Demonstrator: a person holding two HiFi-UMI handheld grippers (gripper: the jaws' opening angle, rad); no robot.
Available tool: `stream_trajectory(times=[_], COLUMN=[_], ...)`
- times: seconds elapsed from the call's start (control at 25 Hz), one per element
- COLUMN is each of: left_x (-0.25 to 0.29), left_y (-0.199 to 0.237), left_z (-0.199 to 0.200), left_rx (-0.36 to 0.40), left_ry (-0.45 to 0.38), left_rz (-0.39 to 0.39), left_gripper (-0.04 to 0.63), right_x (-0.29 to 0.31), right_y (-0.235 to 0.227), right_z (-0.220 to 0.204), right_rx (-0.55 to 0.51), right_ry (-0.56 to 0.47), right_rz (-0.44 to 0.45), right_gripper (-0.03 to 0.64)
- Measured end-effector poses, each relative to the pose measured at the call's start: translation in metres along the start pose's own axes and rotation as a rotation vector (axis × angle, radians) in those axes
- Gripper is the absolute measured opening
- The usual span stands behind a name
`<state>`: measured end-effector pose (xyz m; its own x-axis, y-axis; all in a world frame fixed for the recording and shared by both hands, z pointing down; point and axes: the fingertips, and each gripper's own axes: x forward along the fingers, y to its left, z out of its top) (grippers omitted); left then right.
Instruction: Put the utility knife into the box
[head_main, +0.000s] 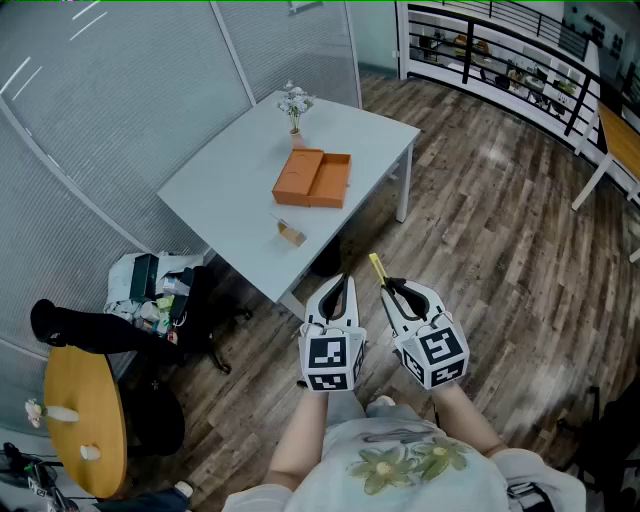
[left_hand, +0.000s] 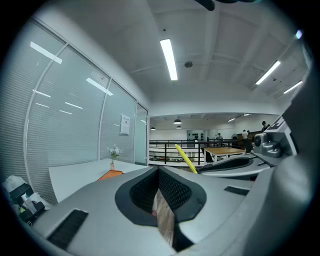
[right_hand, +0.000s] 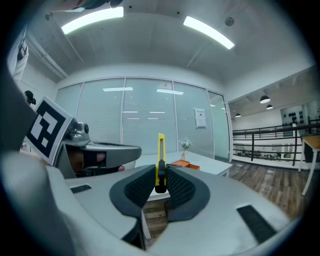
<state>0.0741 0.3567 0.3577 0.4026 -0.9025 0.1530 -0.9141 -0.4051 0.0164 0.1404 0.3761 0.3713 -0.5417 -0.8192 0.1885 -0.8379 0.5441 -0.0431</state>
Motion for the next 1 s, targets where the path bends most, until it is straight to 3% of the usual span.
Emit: stream_trajectory(times=[0.48, 0.76, 1.0], left_x=[0.034, 0.094, 0.151], left_y=[0.033, 0.077, 0.141], left_z=[-0.031, -0.040, -0.025], left_rx=[-0.051, 0.007, 0.006], left_ry=[0.061, 0.106, 0.096], left_rz=[-0.043, -0.114, -0.123], left_gripper=[0.000, 0.000, 0.000], right_x=[0.041, 0.117, 0.192], right_y=[-0.009, -0.028, -0.048], right_z=[-0.016, -0.011, 0.008], right_rx=[-0.004, -0.017, -0.027], right_ry=[0.040, 0.064, 0.051], right_rz=[0.000, 0.003, -0.017], right_gripper=[0.071, 0.071, 0.071])
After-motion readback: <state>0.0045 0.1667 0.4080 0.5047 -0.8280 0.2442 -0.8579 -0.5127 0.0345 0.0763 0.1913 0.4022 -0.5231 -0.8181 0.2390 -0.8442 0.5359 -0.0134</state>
